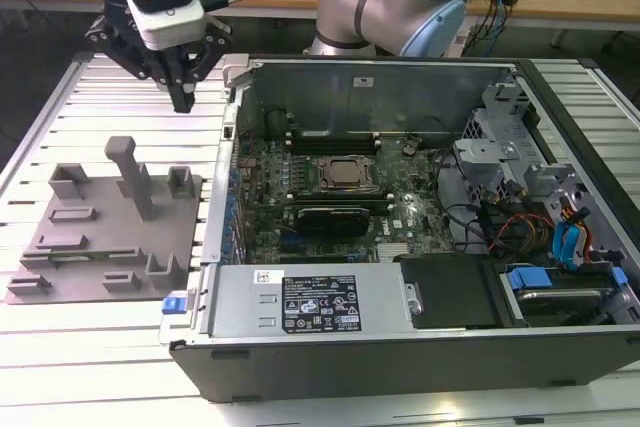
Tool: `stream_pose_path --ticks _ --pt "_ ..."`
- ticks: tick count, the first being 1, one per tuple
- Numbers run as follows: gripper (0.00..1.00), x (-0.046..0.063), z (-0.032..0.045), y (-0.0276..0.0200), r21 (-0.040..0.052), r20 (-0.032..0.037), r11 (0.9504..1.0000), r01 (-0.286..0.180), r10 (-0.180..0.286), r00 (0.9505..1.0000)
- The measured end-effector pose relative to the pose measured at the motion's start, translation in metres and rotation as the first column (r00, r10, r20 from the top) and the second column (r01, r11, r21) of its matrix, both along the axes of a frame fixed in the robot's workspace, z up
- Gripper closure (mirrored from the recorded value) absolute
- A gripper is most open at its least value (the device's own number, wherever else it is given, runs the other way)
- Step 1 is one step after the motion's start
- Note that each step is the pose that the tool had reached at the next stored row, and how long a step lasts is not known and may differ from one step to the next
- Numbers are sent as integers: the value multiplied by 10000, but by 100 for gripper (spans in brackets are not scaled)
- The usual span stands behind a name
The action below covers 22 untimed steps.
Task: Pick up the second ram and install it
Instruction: 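Reach for the second ram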
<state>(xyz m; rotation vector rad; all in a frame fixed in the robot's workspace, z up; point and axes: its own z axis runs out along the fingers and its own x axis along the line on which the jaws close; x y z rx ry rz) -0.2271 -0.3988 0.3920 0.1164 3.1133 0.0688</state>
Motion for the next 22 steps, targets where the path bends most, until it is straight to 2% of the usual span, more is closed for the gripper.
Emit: stream_pose_path --ticks 12,14,18,22 --pt "92 -432 -13 0 1 1 10000 0 0 10000" --pt "92 -558 -16 0 0 1 10000 2 -2 10000" --pt "92 -725 -21 0 0 1 10000 2 -2 10000" --pt "92 -968 -27 0 1 1 10000 1 -1 10000"
